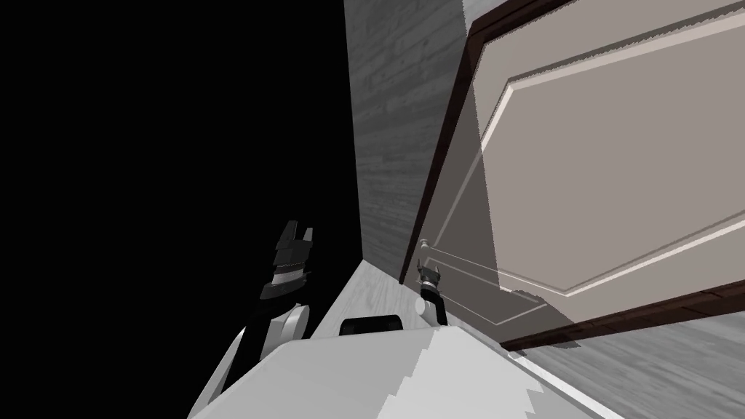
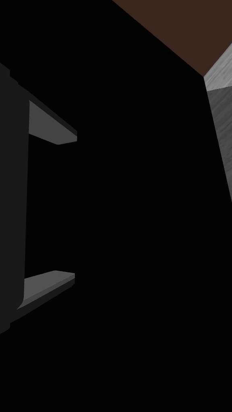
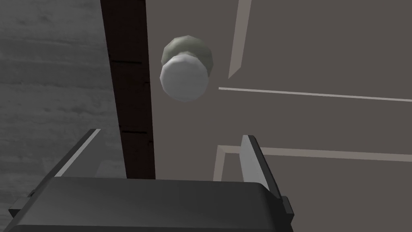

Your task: Pull the door open

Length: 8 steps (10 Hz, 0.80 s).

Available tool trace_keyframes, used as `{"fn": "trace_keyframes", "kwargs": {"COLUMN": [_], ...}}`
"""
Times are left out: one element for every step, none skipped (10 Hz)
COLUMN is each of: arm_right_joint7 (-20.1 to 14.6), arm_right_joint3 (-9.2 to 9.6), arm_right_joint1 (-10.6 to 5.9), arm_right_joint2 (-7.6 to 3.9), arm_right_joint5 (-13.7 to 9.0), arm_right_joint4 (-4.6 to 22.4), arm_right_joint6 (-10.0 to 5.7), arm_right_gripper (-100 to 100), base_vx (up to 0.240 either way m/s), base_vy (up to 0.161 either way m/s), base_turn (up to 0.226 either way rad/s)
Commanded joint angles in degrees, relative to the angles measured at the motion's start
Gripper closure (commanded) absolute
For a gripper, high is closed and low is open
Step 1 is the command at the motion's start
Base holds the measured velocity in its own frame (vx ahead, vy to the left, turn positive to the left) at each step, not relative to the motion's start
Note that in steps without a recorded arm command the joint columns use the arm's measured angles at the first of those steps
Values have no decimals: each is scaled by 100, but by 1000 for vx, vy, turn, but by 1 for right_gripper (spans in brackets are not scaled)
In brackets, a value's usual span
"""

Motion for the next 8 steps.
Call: {"fn": "trace_keyframes", "kwargs": {"arm_right_joint7": [0, -200, -247, -348, -455, -561, -661, -747], "arm_right_joint3": [0, -130, -164, -236, -312, -388, -460, -521], "arm_right_joint1": [0, 47, 61, 89, 119, 149, 178, 202], "arm_right_joint2": [0, -151, -189, -272, -360, -447, -529, -600], "arm_right_joint5": [0, -18, -21, -27, -34, -40, -46, -52], "arm_right_joint4": [0, 107, 132, 186, 242, 299, 352, 397], "arm_right_joint6": [0, -14, -17, -22, -28, -34, -40, -44], "arm_right_gripper": [-100, -100, -100, -100, -100, -100, -100, -100], "base_vx": [59, 73, 99, 100, 116, 142, 165, 161], "base_vy": [-29, -1, -6, -12, -19, -48, -75, -111], "base_turn": [17, 190, 137, 133, 156, 154, 206, 150]}}
